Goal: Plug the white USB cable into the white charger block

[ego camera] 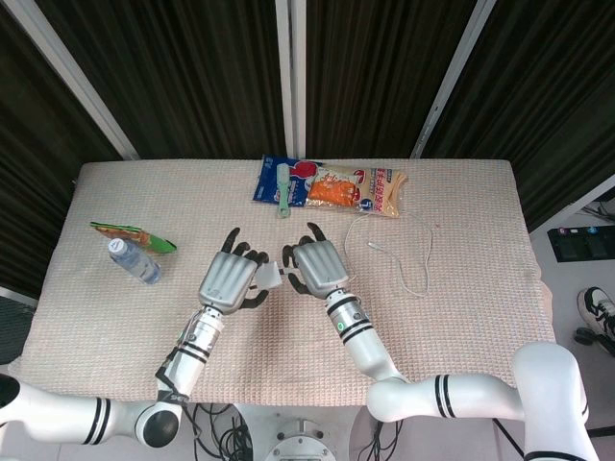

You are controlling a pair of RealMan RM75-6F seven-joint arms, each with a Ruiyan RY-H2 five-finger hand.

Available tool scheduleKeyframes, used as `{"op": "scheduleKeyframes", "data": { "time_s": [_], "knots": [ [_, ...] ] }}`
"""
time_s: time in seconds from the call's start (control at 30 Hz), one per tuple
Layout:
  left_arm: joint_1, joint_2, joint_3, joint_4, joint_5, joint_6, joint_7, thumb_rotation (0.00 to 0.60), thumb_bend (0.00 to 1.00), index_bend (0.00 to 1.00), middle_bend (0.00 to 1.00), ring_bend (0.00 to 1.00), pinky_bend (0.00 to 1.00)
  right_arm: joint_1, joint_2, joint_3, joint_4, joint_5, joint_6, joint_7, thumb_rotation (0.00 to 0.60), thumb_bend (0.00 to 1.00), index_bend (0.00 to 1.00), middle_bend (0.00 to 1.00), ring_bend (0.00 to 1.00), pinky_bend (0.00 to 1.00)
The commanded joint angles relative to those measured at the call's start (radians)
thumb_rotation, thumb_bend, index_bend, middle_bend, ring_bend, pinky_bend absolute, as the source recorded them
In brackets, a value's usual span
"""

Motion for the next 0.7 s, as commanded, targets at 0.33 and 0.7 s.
{"op": "scheduleKeyframes", "data": {
  "time_s": [0.33, 0.7],
  "knots": [
    [-0.013, -0.018, 0.008, 0.015, -0.017, 0.030, 0.073, 0.478, 0.29, 0.45, 0.42, 0.23, 0.02, 0.011, -0.009, -0.005, 0.007, 0.018, 0.010, -0.002, 0.600, 0.42, 0.62, 0.53, 0.31, 0.09],
    [-0.020, -0.034, 0.006, 0.020, -0.029, 0.035, 0.092, 0.480, 0.29, 0.45, 0.42, 0.24, 0.02, 0.019, -0.026, -0.006, 0.020, 0.030, 0.020, 0.000, 0.600, 0.42, 0.62, 0.53, 0.31, 0.09]
  ]
}}
